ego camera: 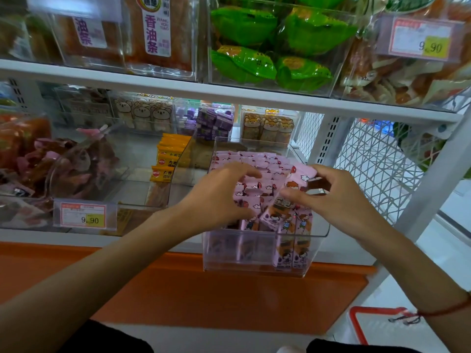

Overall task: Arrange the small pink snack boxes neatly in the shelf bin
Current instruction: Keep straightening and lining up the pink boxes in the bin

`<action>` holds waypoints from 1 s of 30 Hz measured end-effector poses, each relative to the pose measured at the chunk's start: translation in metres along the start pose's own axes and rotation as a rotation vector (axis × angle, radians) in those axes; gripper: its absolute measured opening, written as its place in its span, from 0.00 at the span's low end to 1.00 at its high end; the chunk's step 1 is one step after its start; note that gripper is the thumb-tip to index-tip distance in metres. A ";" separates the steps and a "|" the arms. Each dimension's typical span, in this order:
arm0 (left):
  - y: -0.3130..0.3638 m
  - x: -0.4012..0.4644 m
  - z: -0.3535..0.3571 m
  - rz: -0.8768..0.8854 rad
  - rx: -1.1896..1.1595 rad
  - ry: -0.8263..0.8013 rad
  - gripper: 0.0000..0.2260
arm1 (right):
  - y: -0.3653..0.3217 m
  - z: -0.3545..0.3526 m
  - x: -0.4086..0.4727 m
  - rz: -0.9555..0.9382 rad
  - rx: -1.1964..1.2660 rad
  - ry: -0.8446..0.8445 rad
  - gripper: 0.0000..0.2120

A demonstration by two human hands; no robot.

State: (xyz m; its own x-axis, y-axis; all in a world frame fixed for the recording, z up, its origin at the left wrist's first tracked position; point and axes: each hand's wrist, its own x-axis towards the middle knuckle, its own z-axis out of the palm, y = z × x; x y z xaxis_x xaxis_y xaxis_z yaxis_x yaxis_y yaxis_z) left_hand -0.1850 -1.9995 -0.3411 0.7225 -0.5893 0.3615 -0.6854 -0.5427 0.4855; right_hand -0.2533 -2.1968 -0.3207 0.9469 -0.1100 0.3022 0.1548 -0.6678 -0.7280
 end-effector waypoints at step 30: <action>-0.006 0.009 0.015 0.164 0.385 -0.128 0.14 | 0.024 0.014 -0.004 -0.388 -0.707 -0.039 0.18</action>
State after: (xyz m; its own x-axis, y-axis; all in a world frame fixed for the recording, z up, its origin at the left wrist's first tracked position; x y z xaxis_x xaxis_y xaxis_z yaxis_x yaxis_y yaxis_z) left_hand -0.1751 -2.0107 -0.3531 0.6009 -0.7426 0.2958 -0.7913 -0.6050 0.0885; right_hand -0.2500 -2.2020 -0.3479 0.8733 0.2423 0.4226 0.2717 -0.9623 -0.0097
